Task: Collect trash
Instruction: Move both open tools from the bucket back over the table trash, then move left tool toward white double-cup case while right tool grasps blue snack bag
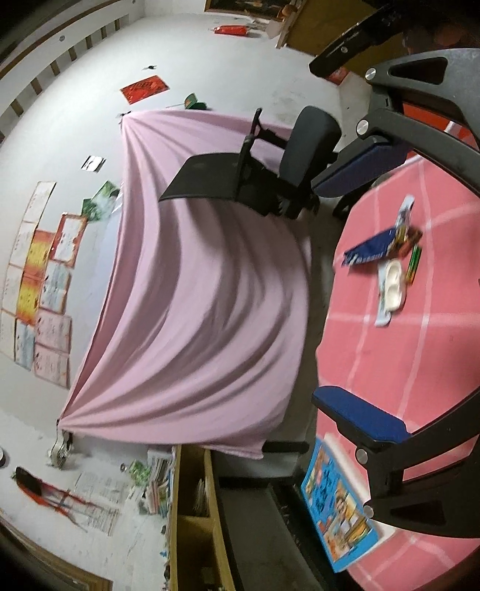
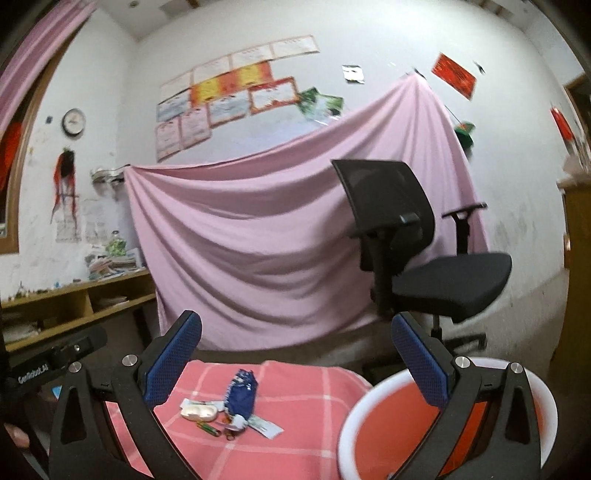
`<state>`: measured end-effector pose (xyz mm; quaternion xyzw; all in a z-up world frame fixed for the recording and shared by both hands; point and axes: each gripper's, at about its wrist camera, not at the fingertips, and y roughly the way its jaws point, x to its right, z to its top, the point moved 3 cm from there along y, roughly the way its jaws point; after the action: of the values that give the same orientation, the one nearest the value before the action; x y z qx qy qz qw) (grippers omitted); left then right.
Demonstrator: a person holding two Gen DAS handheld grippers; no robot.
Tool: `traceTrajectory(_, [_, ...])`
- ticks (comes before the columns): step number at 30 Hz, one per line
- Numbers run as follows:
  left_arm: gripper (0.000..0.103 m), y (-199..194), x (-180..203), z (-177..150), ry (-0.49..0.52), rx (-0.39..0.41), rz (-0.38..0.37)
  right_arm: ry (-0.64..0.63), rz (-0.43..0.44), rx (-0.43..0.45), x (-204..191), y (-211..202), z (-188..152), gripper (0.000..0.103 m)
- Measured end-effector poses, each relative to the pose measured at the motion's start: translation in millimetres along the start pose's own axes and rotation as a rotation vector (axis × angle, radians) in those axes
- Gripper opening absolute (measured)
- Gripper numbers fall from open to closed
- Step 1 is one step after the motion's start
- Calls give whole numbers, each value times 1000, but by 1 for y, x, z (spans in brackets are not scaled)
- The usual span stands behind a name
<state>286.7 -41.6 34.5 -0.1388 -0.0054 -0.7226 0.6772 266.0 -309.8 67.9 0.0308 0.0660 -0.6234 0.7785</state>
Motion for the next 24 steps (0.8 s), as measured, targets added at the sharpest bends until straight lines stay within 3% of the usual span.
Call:
traceTrajectory(7, [100, -6, -26, 0, -7, 23, 11, -99, 33, -9, -37, 14, -9, 103])
traceTrajectory(14, [100, -8, -37, -1, 63, 41, 35, -146, 64, -52, -58, 24, -20, 103])
traceTrajectory(19, [100, 4, -46, -7, 90, 8, 49, -128, 31, -115, -54, 39, -28, 103])
traceTrajectory(24, [100, 26, -53, -14, 85, -81, 31, -56, 9, -234, -40, 60, -41, 103])
